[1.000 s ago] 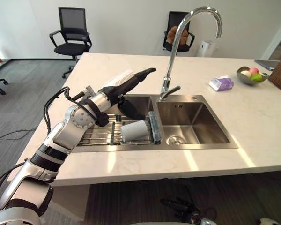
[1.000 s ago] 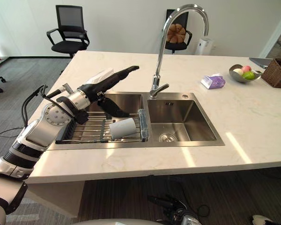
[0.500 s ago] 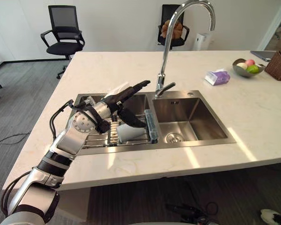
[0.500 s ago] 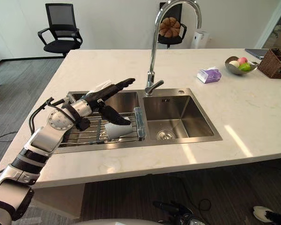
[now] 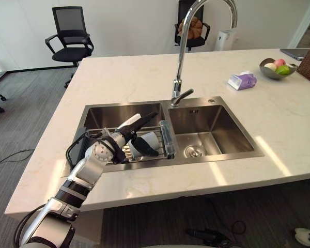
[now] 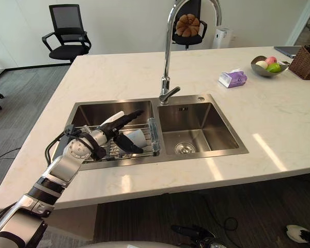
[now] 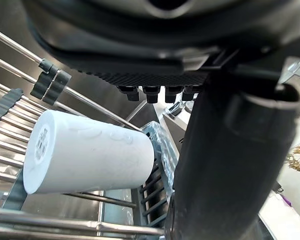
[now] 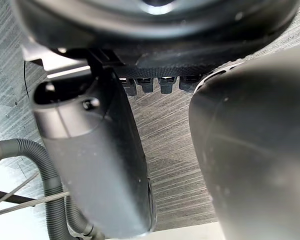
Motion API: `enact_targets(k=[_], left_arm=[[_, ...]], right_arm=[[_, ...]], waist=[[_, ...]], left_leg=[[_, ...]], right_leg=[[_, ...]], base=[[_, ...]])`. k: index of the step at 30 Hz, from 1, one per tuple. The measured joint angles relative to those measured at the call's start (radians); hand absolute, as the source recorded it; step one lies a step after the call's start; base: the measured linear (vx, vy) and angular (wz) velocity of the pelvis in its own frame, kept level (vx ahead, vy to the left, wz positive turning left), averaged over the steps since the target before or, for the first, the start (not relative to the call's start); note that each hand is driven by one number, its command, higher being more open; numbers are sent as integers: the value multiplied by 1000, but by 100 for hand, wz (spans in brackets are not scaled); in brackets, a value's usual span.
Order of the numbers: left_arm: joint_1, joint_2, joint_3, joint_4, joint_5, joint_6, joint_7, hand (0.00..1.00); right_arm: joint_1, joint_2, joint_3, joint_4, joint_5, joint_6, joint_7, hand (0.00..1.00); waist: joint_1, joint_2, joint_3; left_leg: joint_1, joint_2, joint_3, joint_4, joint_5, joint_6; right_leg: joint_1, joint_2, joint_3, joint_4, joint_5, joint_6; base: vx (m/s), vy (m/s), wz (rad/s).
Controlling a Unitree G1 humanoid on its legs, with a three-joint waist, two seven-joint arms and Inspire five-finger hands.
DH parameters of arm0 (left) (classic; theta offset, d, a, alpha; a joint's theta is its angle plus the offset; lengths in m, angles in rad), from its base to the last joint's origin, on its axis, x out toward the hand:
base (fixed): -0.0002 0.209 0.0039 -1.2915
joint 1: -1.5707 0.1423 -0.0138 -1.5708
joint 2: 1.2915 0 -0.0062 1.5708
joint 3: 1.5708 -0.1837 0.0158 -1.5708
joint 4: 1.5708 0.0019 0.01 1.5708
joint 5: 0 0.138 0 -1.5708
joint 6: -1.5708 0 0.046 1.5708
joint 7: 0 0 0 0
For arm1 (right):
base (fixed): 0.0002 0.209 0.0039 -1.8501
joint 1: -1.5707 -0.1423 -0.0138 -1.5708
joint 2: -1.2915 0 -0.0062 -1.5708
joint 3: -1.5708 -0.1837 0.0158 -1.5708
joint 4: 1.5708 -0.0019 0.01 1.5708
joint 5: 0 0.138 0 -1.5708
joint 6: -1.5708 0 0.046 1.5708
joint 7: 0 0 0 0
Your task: Walk over to the sink, pick up the cup, carry it to the dishwasher, place the cup inside the dishwasher, then close the dishwasher door
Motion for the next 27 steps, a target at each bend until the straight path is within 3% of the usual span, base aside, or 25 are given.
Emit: enact_targets(k=[14, 27], left_arm=[[20, -38, -3, 75, 91, 5, 90, 100], [20, -61, 19, 150, -34, 48, 155, 100]], right_arm=[[0, -2, 0, -1, -9, 28, -10, 100], [-2, 4, 0, -1, -9, 57, -11, 100]], waist=[[-13, -2, 1], [-26, -18, 11]], left_leg=[[40, -12, 8, -79, 40, 0], [56, -18, 22, -89, 40, 1]], right_leg=[[4, -2, 5, -6, 5, 3], [10, -6, 12, -6, 9, 6]], base=[[-36, -10, -1], [-34, -12, -3]])
